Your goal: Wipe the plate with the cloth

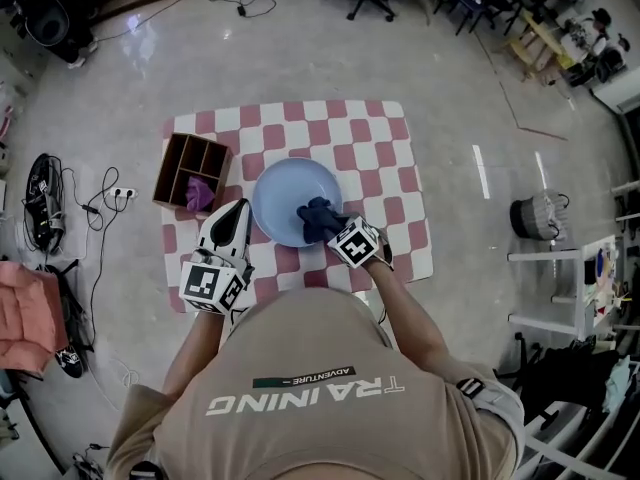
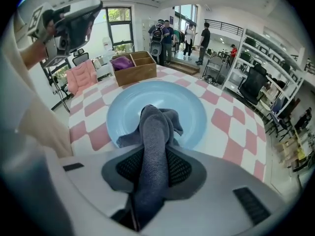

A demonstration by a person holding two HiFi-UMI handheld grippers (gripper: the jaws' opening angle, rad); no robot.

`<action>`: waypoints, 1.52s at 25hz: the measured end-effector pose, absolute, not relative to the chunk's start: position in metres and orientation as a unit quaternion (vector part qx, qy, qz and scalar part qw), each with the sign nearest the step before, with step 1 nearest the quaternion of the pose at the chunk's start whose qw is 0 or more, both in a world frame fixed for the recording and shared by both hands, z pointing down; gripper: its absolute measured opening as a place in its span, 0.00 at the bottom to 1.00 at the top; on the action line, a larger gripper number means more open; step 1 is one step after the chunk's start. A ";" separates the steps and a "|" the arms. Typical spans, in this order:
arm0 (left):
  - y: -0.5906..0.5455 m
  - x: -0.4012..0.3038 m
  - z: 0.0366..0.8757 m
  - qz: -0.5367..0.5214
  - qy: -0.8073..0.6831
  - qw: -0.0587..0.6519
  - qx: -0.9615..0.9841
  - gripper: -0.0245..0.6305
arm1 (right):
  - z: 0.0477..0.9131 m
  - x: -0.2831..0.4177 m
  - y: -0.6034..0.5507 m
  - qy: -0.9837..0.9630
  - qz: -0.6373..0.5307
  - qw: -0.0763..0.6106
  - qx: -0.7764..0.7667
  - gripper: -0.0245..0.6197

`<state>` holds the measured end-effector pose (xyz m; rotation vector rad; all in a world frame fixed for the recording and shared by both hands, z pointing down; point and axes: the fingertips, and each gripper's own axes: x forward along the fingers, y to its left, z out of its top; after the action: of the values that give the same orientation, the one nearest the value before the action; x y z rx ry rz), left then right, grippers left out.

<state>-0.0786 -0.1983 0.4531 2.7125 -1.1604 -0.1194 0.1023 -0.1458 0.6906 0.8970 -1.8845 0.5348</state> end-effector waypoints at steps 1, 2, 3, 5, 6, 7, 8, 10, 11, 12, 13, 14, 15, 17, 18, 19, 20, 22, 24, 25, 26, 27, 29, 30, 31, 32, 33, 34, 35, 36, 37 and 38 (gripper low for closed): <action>-0.198 -0.082 0.454 -0.040 -0.394 0.095 0.913 0.06 | 0.692 0.092 -0.141 -0.775 0.222 0.470 0.359 0.22; -0.198 -0.085 0.455 -0.041 -0.396 0.095 0.912 0.06 | 0.693 0.082 -0.138 -0.780 0.224 0.467 0.351 0.22; -0.198 -0.089 0.455 -0.041 -0.399 0.095 0.911 0.06 | 0.695 0.071 -0.136 -0.784 0.224 0.467 0.343 0.22; -0.198 -0.098 0.457 -0.041 -0.406 0.097 0.908 0.06 | 0.698 0.051 -0.134 -0.790 0.221 0.472 0.324 0.22; -0.198 -0.102 0.458 -0.041 -0.409 0.098 0.906 0.06 | 0.699 0.041 -0.134 -0.793 0.219 0.473 0.314 0.22; -0.198 -0.107 0.459 -0.041 -0.413 0.099 0.905 0.06 | 0.700 0.031 -0.135 -0.797 0.217 0.474 0.305 0.22; -0.198 -0.111 0.460 -0.041 -0.416 0.101 0.903 0.06 | 0.700 0.021 -0.136 -0.800 0.214 0.475 0.297 0.22; -0.197 -0.120 0.462 -0.042 -0.423 0.104 0.899 0.06 | 0.701 0.003 -0.140 -0.805 0.204 0.482 0.279 0.22; -0.196 -0.124 0.463 -0.042 -0.427 0.105 0.897 0.06 | 0.702 -0.005 -0.142 -0.808 0.196 0.486 0.271 0.22; -0.195 -0.128 0.463 -0.043 -0.431 0.105 0.895 0.06 | 0.703 -0.013 -0.144 -0.810 0.189 0.488 0.264 0.22; -0.195 -0.132 0.464 -0.043 -0.434 0.105 0.894 0.06 | 0.703 -0.020 -0.147 -0.812 0.182 0.490 0.260 0.22; -0.195 -0.135 0.464 -0.043 -0.437 0.105 0.892 0.06 | 0.703 -0.025 -0.151 -0.814 0.177 0.490 0.257 0.22; -0.194 -0.139 0.464 -0.043 -0.440 0.106 0.891 0.06 | 0.702 -0.031 -0.155 -0.815 0.173 0.490 0.255 0.22; -0.194 -0.145 0.466 -0.046 -0.446 0.112 0.887 0.06 | 0.702 -0.039 -0.165 -0.817 0.164 0.489 0.257 0.22; -0.194 -0.147 0.466 -0.048 -0.448 0.115 0.885 0.06 | 0.702 -0.041 -0.170 -0.818 0.158 0.488 0.261 0.22; -0.194 -0.149 0.466 -0.048 -0.450 0.115 0.884 0.06 | 0.703 -0.043 -0.176 -0.818 0.153 0.487 0.266 0.22; -0.193 -0.150 0.466 -0.048 -0.452 0.115 0.883 0.06 | 0.703 -0.043 -0.181 -0.818 0.150 0.485 0.272 0.22; -0.192 -0.149 0.466 -0.047 -0.451 0.115 0.884 0.06 | 0.704 -0.042 -0.188 -0.817 0.152 0.480 0.282 0.22; -0.192 -0.146 0.465 -0.047 -0.448 0.113 0.886 0.06 | 0.699 -0.040 -0.196 -0.818 0.161 0.467 0.293 0.22; -0.193 -0.144 0.464 -0.047 -0.446 0.112 0.886 0.06 | 0.695 -0.038 -0.200 -0.819 0.162 0.461 0.301 0.22; -0.193 -0.141 0.463 -0.047 -0.445 0.112 0.887 0.06 | 0.691 -0.035 -0.203 -0.821 0.160 0.455 0.307 0.22; -0.193 -0.138 0.463 -0.046 -0.444 0.111 0.888 0.06 | 0.686 -0.032 -0.205 -0.822 0.157 0.448 0.314 0.22; -0.193 -0.131 0.462 -0.044 -0.439 0.111 0.890 0.06 | 0.676 -0.024 -0.207 -0.825 0.157 0.436 0.324 0.22; -0.193 -0.127 0.461 -0.043 -0.436 0.110 0.892 0.06 | 0.671 -0.019 -0.206 -0.825 0.158 0.431 0.329 0.22; -0.194 -0.123 0.460 -0.041 -0.431 0.108 0.895 0.06 | 0.665 -0.013 -0.206 -0.826 0.159 0.425 0.334 0.22; -0.194 -0.119 0.459 -0.039 -0.426 0.106 0.898 0.06 | 0.660 -0.008 -0.206 -0.827 0.158 0.419 0.338 0.22; -0.195 -0.114 0.458 -0.037 -0.421 0.103 0.900 0.06 | 0.654 -0.002 -0.205 -0.829 0.156 0.414 0.342 0.22; -0.195 -0.110 0.457 -0.035 -0.417 0.102 0.902 0.06 | 0.648 0.004 -0.204 -0.830 0.152 0.409 0.347 0.22; -0.195 -0.106 0.457 -0.033 -0.413 0.101 0.904 0.06 | 0.643 0.010 -0.202 -0.831 0.147 0.404 0.353 0.22; -0.194 -0.102 0.458 -0.031 -0.408 0.101 0.907 0.06 | 0.637 0.017 -0.201 -0.831 0.142 0.398 0.361 0.22; -0.194 -0.097 0.459 -0.029 -0.403 0.101 0.909 0.06 | 0.631 0.025 -0.200 -0.831 0.137 0.392 0.371 0.22; -0.195 -0.092 0.460 -0.027 -0.397 0.101 0.912 0.06 | 0.624 0.033 -0.199 -0.830 0.133 0.385 0.382 0.22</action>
<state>-0.0920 -0.1950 0.4604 2.6945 -1.1722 -0.0810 0.0335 -0.1991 0.6244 0.9737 -2.1143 0.3376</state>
